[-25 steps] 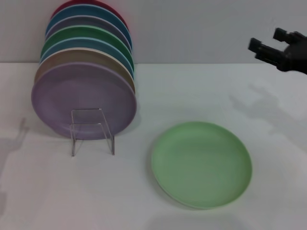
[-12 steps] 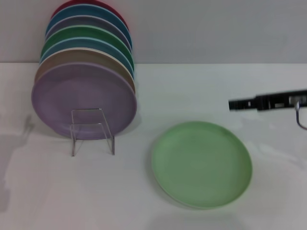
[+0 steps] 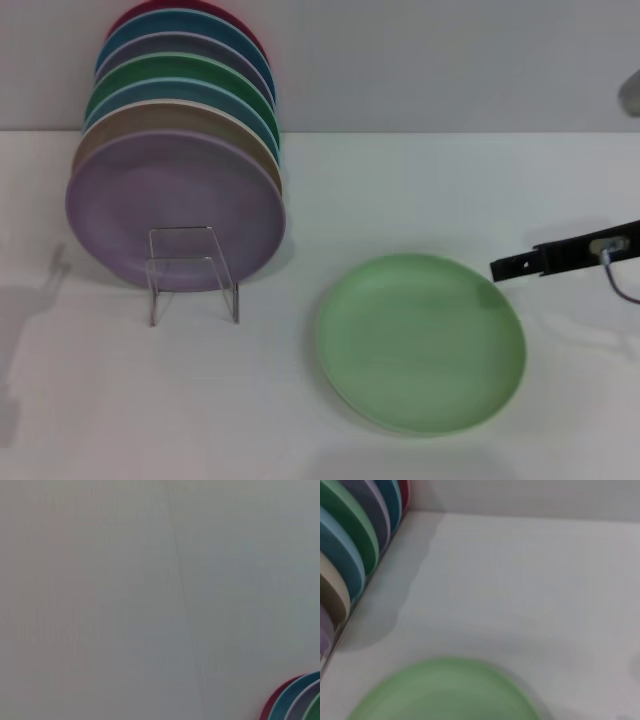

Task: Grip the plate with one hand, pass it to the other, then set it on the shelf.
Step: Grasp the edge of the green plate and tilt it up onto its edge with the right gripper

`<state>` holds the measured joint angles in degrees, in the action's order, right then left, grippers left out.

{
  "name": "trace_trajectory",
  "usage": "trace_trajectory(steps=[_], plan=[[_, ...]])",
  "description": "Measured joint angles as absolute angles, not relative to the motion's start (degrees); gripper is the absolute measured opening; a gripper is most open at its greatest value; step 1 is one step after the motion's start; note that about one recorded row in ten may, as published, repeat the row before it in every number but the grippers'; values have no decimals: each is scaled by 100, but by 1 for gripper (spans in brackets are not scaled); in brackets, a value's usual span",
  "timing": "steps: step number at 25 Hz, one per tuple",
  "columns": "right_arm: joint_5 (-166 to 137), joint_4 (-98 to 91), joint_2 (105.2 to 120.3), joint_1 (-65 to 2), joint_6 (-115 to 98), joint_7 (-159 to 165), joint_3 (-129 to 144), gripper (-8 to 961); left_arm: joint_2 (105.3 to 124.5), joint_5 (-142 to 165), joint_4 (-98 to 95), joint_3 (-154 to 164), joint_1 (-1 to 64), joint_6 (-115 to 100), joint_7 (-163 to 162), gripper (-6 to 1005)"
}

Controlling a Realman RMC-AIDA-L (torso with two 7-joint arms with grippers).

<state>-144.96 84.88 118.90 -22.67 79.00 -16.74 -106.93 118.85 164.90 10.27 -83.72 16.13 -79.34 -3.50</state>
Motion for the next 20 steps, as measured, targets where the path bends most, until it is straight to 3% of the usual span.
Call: trace_trajectory(steps=[20], plan=[[-15000, 7291, 11893, -2861, 7522, -1682, -10335, 816, 11892, 16487, 1037, -8322, 1631, -7935, -352, 785]])
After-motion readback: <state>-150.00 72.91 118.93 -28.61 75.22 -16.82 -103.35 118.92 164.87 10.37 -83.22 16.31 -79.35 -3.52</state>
